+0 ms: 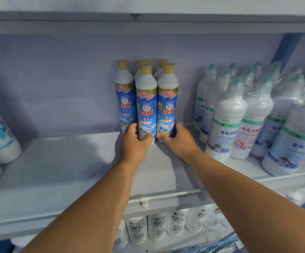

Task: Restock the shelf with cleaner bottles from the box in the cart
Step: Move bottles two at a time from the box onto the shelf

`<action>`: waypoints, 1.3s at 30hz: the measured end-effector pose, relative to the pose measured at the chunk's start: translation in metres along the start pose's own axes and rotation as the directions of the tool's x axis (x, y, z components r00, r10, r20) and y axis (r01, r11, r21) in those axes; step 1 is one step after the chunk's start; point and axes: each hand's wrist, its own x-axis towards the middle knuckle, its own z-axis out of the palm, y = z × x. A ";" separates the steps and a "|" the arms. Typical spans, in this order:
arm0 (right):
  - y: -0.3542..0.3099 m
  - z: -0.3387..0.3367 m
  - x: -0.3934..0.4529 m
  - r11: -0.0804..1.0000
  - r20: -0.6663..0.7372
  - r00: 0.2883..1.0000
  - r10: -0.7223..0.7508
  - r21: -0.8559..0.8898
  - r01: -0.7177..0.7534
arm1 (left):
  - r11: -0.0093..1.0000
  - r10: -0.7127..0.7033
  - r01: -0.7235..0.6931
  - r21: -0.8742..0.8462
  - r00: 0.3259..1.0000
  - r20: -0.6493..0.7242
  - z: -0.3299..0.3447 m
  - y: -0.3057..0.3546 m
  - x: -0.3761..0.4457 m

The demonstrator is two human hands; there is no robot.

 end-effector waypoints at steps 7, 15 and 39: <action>-0.043 -0.032 -0.044 0.878 0.106 0.986 0.132 -0.474 -0.066 | 0.689 -0.169 -0.032 0.724 0.964 0.204 -0.034 0.016 -0.029; -0.056 -0.064 -0.153 0.684 0.257 0.966 0.012 -0.707 0.179 | 0.572 -0.195 -0.113 0.813 0.944 0.268 -0.075 0.055 -0.140; 0.130 -0.076 -0.414 0.685 0.469 0.865 0.178 -0.690 0.234 | 0.499 -0.304 -0.115 0.859 0.905 0.298 -0.062 -0.031 -0.439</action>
